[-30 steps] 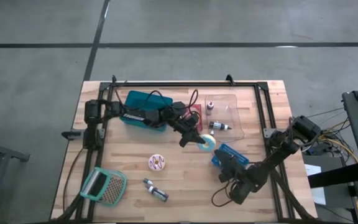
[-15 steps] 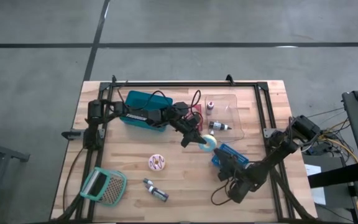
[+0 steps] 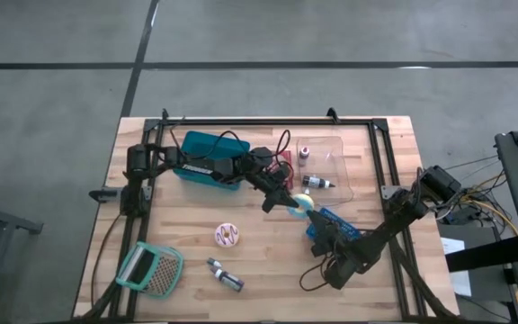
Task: Pick & Place Food Item
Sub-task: Put the orange doughnut into the blue bin
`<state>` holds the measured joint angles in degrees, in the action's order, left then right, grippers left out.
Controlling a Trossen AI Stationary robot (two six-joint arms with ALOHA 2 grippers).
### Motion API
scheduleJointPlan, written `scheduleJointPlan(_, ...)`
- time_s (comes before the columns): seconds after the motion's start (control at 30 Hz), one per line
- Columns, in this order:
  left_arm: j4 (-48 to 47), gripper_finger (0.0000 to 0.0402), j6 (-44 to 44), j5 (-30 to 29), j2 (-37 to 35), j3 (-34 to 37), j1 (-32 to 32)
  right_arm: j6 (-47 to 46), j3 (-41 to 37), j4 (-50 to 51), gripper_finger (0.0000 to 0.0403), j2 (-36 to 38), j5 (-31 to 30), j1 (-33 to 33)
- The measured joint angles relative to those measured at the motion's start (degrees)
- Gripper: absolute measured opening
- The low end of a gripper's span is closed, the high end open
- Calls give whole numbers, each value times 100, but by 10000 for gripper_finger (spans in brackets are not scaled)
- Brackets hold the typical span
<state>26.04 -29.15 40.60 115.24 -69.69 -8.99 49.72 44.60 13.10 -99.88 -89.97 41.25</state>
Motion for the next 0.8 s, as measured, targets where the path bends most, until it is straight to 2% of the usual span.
scheduleJointPlan(0.33, -25, 8, -6, 265, 0, -161, 4, -2, 2, 2, 159, 0, 2, 209)
scheduleJointPlan(0.53, -136, 8, -9, 299, 0, -327, 12, -77, 36, -2, 178, 3, 2, 353)
scheduleJointPlan(0.8, -257, 8, -2, 312, -2, -422, 44, -24, 476, 19, 202, 4, 3, 276)
